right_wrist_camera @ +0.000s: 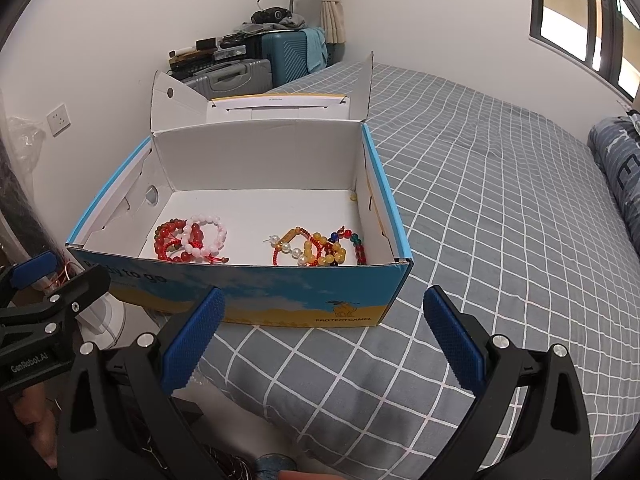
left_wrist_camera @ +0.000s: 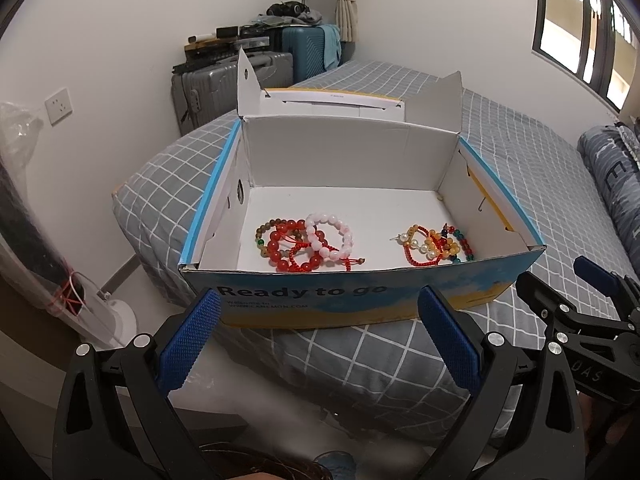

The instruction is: Organize jewelry

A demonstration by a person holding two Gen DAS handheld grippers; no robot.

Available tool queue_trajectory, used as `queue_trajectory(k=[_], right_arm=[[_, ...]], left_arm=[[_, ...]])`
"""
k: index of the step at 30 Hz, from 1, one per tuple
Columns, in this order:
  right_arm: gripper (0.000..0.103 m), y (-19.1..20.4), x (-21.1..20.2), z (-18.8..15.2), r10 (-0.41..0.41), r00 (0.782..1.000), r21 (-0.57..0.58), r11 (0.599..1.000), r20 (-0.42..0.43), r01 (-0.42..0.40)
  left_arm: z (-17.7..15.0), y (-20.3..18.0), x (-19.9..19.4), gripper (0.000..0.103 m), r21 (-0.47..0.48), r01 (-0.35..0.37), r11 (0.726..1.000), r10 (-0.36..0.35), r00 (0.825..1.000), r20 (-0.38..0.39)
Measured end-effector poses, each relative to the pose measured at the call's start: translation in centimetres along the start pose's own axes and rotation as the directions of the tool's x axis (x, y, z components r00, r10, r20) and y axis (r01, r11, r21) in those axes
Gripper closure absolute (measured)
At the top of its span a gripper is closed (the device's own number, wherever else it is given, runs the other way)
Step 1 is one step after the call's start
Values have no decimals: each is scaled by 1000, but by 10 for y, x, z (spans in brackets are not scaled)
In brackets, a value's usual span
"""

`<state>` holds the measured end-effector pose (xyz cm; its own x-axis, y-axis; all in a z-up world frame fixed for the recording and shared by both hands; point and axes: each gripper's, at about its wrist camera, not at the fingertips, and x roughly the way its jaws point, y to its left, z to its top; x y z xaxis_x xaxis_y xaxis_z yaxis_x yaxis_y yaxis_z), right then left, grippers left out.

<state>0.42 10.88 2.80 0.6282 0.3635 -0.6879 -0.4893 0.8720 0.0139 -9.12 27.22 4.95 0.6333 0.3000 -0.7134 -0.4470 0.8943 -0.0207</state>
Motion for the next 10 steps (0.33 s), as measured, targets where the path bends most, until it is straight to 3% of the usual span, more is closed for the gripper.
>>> queue_trajectory(k=[10], right_arm=[[8, 1, 1, -1, 0, 1000, -2, 1000, 0, 0]], left_arm=[[-2, -3, -2, 6, -2, 1, 1000, -1, 1000, -2]])
